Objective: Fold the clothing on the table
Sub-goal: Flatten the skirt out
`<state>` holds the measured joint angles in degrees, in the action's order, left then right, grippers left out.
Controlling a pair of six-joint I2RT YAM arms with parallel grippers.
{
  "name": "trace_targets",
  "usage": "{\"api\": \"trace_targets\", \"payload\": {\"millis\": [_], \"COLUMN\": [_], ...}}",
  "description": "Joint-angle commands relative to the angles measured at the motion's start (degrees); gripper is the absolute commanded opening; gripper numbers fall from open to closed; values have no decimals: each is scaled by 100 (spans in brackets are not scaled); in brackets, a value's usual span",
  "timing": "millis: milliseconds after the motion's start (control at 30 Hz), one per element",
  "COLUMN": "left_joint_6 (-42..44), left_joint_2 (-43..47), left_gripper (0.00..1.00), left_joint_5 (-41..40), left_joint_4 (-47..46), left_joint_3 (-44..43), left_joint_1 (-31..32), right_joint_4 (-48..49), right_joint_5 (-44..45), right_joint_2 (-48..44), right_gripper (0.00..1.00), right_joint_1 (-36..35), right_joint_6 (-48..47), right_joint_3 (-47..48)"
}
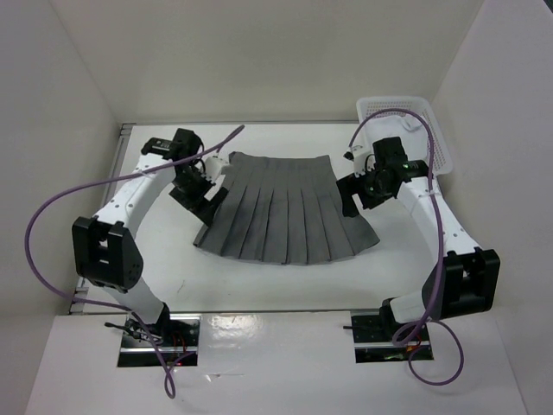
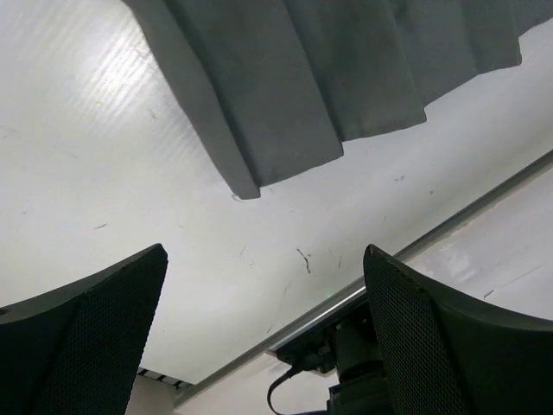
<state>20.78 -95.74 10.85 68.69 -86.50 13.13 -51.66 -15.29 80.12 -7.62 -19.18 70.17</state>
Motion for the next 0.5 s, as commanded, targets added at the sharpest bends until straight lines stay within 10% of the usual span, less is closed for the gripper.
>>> {"api": "trace_targets", "payload": {"millis": [0,467], "left_joint_6": [-152,-742], "left_joint_2": [-31,-1306], "left_gripper": [100,100], "left_joint_5": [381,1156], "left_joint_4": [-152,-1507], "left_joint_3": [202,784], "left_joint_1": [-319,-135], "right_joint_4": [-38,235], "right_joint_5": [0,52], "right_joint_2": [-198,-356], "right_gripper": [93,93], "right_joint_1": [-21,-21], "right_joint_6": [-60,45], "right_joint_3": [120,-293]}}
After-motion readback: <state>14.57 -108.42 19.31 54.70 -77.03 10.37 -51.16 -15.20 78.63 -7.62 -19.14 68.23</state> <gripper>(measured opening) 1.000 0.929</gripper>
